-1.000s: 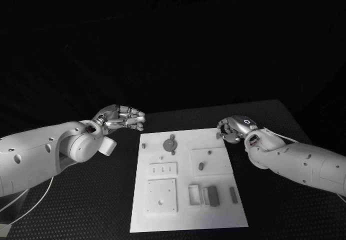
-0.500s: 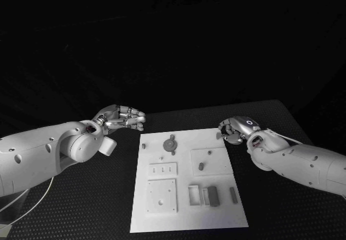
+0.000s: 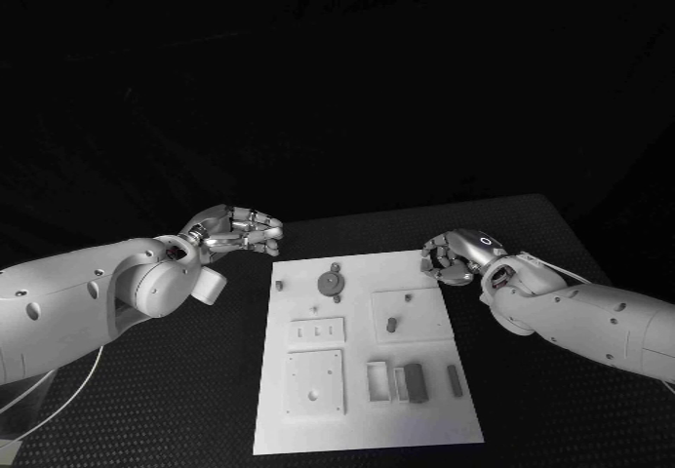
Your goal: Assemble the parts on the task board
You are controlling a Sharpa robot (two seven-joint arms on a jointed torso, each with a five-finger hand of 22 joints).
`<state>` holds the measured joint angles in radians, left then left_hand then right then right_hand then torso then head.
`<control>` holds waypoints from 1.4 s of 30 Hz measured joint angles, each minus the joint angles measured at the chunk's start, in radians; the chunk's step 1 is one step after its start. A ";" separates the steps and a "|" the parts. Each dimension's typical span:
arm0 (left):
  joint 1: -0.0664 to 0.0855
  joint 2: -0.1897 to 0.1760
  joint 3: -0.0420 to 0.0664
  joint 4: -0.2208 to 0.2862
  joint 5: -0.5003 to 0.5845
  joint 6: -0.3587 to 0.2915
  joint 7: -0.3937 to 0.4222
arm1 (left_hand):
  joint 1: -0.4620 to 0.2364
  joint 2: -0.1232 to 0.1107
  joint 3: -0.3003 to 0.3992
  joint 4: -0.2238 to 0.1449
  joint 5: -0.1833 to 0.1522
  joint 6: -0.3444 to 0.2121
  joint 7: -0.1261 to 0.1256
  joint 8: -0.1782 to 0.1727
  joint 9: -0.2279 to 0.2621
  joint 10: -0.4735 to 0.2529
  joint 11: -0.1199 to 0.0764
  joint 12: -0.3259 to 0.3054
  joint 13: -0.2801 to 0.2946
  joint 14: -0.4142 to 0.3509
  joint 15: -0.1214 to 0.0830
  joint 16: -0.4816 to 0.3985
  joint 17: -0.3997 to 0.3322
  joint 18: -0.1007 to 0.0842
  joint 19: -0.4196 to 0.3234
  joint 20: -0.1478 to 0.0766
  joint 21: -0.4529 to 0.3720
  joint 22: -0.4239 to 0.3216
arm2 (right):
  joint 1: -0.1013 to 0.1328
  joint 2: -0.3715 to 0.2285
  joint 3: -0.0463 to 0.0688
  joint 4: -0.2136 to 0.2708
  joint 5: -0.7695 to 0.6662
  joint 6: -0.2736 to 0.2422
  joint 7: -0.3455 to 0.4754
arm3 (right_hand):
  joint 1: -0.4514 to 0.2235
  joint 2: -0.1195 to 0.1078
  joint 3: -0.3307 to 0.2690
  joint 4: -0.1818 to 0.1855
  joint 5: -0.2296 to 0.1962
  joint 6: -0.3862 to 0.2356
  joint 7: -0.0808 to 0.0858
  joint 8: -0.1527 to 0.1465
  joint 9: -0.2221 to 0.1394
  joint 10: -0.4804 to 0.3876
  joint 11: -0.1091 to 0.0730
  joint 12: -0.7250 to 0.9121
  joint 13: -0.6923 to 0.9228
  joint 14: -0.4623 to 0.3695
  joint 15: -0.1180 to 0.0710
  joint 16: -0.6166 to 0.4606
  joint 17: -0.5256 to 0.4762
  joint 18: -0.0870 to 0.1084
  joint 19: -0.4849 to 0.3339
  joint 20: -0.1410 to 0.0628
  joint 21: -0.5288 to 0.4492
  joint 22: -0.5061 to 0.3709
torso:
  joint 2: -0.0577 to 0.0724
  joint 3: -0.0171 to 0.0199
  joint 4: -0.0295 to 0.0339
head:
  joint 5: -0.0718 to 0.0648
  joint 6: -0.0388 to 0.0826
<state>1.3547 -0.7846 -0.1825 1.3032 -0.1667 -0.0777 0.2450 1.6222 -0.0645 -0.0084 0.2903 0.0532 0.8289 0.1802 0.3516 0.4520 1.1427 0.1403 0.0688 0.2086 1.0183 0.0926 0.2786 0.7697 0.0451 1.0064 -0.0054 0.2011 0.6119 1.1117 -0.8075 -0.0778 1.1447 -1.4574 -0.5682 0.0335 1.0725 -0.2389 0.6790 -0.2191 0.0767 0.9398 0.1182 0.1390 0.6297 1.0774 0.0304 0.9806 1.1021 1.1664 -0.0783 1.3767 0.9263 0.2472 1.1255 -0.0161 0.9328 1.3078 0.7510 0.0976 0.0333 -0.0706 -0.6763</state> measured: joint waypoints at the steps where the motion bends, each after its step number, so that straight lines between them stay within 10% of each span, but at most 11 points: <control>1: 0.000 0.000 0.000 0.000 0.000 0.000 0.000 | 0.000 0.000 0.000 0.000 0.000 0.000 0.000 0.000 0.000 0.000 0.000 0.000 0.000 0.000 0.000 0.000 0.000 0.000 0.000 0.000 0.000 0.000 | 0.000 -0.001 0.000 -0.001 0.004 0.003 0.003 | 0.001 -0.007 0.000 0.005 0.000 -0.002 -0.002 0.000 0.000 -0.003 0.003 0.000 0.000 -0.003 0.003 0.000 0.000 0.000 0.000 0.000 0.000 0.000 | 0.000 0.0000 0.0002 | 0.000 0.000; 42: 0.000 -0.002 0.000 0.001 0.000 0.001 -0.002 | 0.000 0.000 0.000 0.000 0.000 0.000 0.000 0.000 0.000 0.000 0.000 0.000 0.000 0.000 0.000 -0.004 0.001 -0.009 0.000 0.000 0.000 0.001 | 0.000 0.037 0.000 -0.060 0.073 0.043 -0.017 | -0.018 -0.025 -0.011 0.055 0.000 -0.012 0.002 0.008 -0.005 -0.014 0.011 0.012 0.000 -0.011 0.011 0.009 0.004 0.000 -0.006 0.006 -0.004 0.000 | 0.001 -0.0025 0.0027 | -0.006 0.001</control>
<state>1.3544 -0.7863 -0.1825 1.3043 -0.1668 -0.0770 0.2429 1.6222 -0.0645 -0.0084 0.2903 0.0532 0.8289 0.1802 0.3516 0.4520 1.1427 0.1403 0.0688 0.2090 1.0183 0.0926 0.2748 0.7712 0.0364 1.0062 -0.0053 0.2011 0.6125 1.1118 -0.7704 -0.0779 1.0851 -1.3845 -0.5249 0.0166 1.0543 -0.2642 0.6679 -0.1639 0.0767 0.9282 0.1197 0.1473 0.6249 1.0630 0.0410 0.9925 1.1023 1.1554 -0.0673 1.3858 0.9298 0.2472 1.1199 -0.0104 0.9290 1.3078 0.7522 0.0951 0.0360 -0.0764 -0.6756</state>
